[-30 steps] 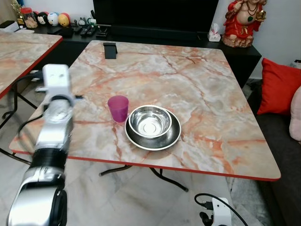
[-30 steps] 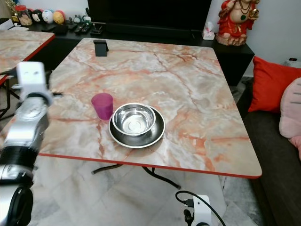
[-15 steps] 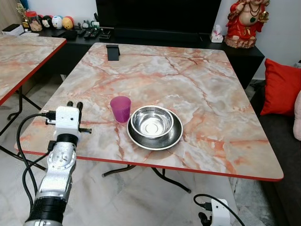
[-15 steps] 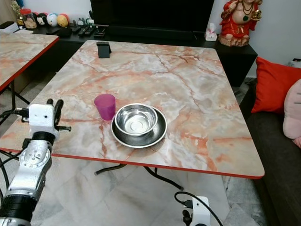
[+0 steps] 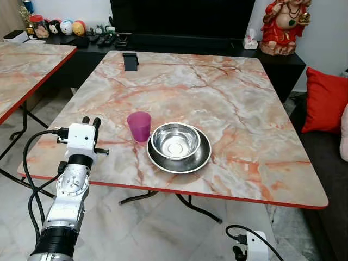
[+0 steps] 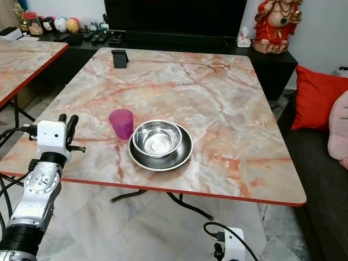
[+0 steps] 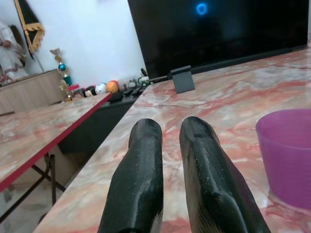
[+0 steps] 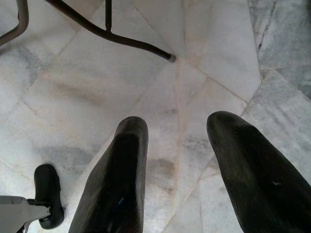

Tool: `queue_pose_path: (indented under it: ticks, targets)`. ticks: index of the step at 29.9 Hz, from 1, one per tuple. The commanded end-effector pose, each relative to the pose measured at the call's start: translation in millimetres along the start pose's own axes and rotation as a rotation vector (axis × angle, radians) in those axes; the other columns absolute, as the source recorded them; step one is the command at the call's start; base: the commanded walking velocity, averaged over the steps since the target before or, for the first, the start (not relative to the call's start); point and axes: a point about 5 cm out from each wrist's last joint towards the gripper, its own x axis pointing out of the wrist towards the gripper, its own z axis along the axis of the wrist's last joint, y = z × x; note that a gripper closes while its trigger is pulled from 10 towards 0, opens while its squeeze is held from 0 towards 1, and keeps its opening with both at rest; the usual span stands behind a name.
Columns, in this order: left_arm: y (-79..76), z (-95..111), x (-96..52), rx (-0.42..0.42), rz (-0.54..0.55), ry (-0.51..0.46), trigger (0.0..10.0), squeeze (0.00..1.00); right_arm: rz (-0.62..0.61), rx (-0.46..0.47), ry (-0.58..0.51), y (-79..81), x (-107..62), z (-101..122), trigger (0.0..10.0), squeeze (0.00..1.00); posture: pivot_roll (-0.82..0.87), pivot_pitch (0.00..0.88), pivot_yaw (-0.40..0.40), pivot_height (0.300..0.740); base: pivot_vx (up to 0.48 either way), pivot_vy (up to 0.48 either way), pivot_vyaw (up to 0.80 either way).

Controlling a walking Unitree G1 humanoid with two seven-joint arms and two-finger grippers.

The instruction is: Setting the table

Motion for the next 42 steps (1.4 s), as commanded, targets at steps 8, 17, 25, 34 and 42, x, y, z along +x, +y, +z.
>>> queue_pose_path:
  ticks: [8, 17, 25, 34, 42]
  targets:
    - [2.2, 0, 0.3, -0.007, 0.009, -0.002, 10.0, 0.00, -0.002, 0.017, -0.016, 0.2, 0.1, 2, 10.0, 0.00, 0.00, 0.000, -0.015, 0.740, 0.000, 0.360, 0.00]
    - [2.8, 2, 1.8, -0.011, 0.023, -0.005, 10.0, 0.00, 0.011, 0.021, -0.023, 3.1, 1.0, 5, 10.0, 0.00, 0.01, 0.000, -0.016, 0.740, 0.000, 0.362, 0.00]
    - [4.5, 4, 2.5, -0.013, 0.032, -0.006, 10.0, 0.00, 0.020, 0.022, -0.020, 6.7, 1.5, 5, 10.0, 0.00, 0.02, 0.000, -0.013, 0.740, 0.000, 0.365, 0.00]
    - [2.5, 3, -0.3, -0.021, 0.036, 0.000, 10.0, 0.00, 0.032, 0.012, -0.012, 11.0, 1.4, 4, 10.0, 0.00, 0.03, 0.000, -0.015, 0.740, 0.000, 0.366, 0.00]
    - [8.1, -1, -3.7, -0.012, 0.052, 0.020, 10.0, 0.00, 0.033, 0.013, -0.015, 12.1, 1.7, 5, 10.0, 0.00, 0.02, 0.000, -0.013, 0.740, 0.000, 0.365, 0.00]
